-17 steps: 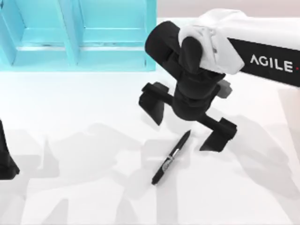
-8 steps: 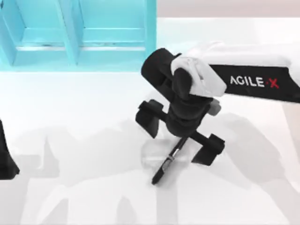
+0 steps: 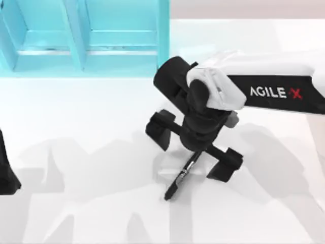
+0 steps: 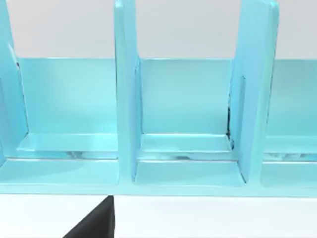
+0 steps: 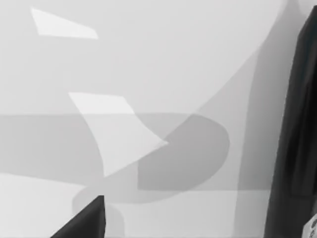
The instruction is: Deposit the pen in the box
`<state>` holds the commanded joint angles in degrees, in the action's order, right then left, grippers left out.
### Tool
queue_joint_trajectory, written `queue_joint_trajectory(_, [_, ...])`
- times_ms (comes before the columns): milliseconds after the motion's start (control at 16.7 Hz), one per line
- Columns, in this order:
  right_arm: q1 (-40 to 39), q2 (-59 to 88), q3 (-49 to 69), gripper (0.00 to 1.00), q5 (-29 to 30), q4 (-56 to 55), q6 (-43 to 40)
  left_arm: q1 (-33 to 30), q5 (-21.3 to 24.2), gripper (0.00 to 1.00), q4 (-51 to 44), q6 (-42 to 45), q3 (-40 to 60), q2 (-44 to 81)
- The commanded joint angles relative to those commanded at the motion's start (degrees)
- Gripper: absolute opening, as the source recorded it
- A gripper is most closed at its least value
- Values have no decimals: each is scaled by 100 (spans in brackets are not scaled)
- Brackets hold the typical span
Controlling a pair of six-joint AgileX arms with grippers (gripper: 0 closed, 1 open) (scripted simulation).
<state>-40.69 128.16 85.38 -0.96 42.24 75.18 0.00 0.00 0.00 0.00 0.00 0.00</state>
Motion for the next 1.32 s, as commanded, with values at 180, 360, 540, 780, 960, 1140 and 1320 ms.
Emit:
queue_joint_trajectory(180, [0, 0, 0, 77, 0, 0, 0, 0, 0, 100, 0, 0, 0, 0])
queue_joint_trajectory(360, [0, 0, 0, 55, 0, 0, 0, 0, 0, 100, 0, 0, 0, 0])
queue_joint_trajectory(540, [0, 0, 0, 32, 0, 0, 0, 0, 0, 100, 0, 0, 0, 0])
queue_joint_trajectory(780, [0, 0, 0, 2, 0, 0, 0, 0, 0, 100, 0, 0, 0, 0])
queue_joint_trajectory(960, [0, 0, 0, 0, 0, 0, 0, 0, 0, 100, 0, 0, 0, 0])
queue_joint_trajectory(1140, [0, 0, 0, 0, 0, 0, 0, 0, 0, 100, 0, 0, 0, 0])
queue_joint_trajectory(1320, [34, -454, 3, 0, 110, 528, -219, 0, 0, 100, 0, 0, 0, 0])
